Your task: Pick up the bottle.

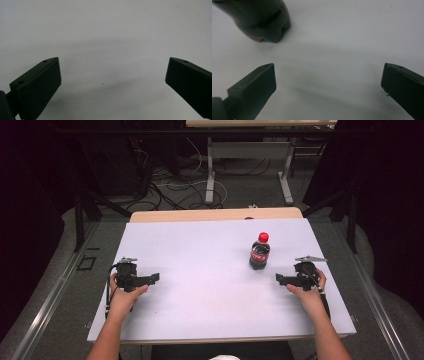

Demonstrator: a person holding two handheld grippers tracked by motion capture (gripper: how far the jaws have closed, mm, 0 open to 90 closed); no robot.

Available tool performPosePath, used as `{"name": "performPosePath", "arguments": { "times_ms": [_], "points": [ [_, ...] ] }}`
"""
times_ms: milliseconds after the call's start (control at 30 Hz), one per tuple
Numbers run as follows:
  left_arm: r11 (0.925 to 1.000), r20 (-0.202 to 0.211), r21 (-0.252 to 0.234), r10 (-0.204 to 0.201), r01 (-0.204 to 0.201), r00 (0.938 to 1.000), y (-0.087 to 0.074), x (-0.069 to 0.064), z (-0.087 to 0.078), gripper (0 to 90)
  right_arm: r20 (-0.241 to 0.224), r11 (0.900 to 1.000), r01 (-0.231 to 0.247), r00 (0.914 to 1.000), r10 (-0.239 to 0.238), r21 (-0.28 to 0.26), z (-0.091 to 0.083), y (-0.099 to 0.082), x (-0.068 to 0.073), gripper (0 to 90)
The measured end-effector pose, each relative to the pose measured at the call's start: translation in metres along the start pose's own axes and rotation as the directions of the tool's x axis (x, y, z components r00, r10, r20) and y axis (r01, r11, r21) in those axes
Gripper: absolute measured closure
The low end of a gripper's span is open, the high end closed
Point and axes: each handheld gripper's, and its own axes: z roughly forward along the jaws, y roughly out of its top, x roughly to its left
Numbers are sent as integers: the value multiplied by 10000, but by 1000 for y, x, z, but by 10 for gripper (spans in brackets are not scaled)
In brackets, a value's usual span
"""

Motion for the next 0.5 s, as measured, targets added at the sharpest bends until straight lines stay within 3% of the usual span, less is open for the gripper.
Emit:
{"name": "performPosePath", "arguments": {
  "times_ms": [33,200,367,400,500],
  "points": [
    [9998,323,-40,183,-182,9993,2,-4,-9,4,-28,9999,66,10000,-66,-79,-6,0,3,0],
    [9949,496,-788,663,-623,9966,6,-21,-30,5,-431,9985,277,9986,-297,-469,-26,6,14,63],
    [9920,634,-590,1150,-1113,9913,7,-37,-39,5,-682,9889,1161,9901,-1227,-928,-35,18,36,71],
    [9928,693,-601,1076,-1035,9918,7,-41,-39,5,-706,9867,1304,9880,-1375,-970,-35,21,40,71],
    [9905,663,-554,1296,-1261,9893,8,-46,-41,5,-814,9848,1422,9853,-1505,-992,-28,31,48,73]
  ]
}}
